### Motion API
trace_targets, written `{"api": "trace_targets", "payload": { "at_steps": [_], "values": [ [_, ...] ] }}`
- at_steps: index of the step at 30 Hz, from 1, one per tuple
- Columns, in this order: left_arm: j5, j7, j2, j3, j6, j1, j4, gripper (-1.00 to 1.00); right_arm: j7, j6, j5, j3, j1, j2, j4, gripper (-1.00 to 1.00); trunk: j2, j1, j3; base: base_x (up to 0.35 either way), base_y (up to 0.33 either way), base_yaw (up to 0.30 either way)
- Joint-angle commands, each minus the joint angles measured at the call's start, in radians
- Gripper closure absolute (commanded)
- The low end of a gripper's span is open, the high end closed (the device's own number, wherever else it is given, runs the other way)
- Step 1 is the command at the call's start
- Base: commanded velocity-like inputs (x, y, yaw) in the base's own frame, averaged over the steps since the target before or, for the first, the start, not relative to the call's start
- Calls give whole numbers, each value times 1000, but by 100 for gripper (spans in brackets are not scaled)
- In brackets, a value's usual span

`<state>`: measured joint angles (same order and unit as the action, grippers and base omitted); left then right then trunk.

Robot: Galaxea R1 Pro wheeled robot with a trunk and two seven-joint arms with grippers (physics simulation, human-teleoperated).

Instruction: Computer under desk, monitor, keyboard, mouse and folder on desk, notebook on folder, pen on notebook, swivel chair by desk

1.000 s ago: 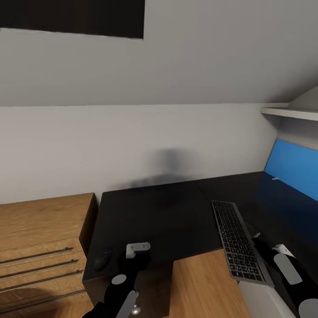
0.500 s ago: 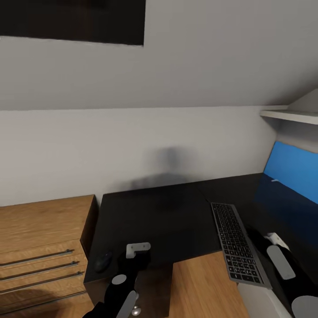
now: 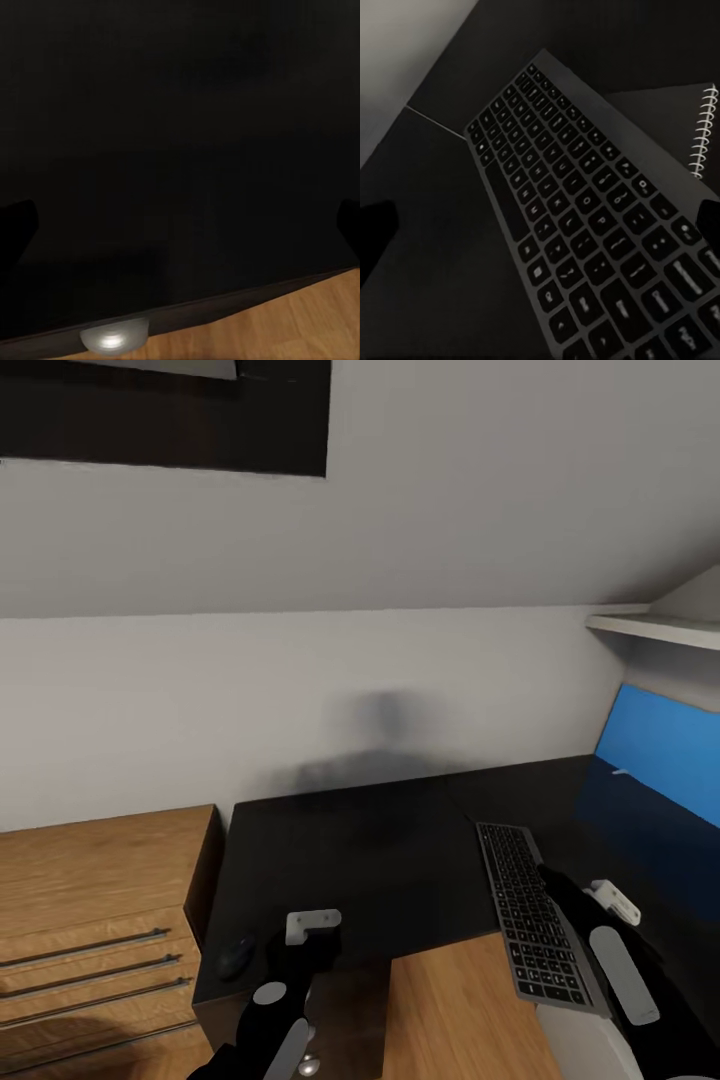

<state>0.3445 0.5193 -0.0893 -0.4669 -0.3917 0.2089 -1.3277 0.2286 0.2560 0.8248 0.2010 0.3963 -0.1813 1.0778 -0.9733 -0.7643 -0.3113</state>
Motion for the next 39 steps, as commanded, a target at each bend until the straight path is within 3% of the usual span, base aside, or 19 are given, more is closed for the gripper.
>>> {"api": "trace_targets", "payload": {
  "at_steps": [1, 4, 23, 31, 32, 39],
  "values": [
    [8, 8, 0, -2, -3, 1, -1, -100, 6, 5, 7, 0, -1, 1, 4, -100, 6, 4, 2, 0, 0, 0],
    [8, 8, 0, -2, -3, 1, -1, -100, 6, 5, 6, 0, -2, 2, 7, -100, 27, 15, 11, 0, 0, 0],
    [9, 8, 0, -1, -3, 1, -1, -100, 6, 9, 8, -5, -4, 4, 10, -100, 27, 15, 11, 0, 0, 0],
    [9, 8, 0, -2, -3, 1, -1, -100, 8, 4, 8, -6, -4, 5, 9, -100, 27, 15, 11, -211, 67, 0],
    [7, 8, 0, -2, -3, 1, -2, -100, 9, 4, 6, -5, -4, 36, 8, -100, 27, 15, 11, -318, 101, 0],
    [7, 8, 0, -2, -2, 1, -2, -100, 8, 0, 5, -6, -4, 60, 2, -100, 27, 15, 11, -319, 101, 0]
  ]
}}
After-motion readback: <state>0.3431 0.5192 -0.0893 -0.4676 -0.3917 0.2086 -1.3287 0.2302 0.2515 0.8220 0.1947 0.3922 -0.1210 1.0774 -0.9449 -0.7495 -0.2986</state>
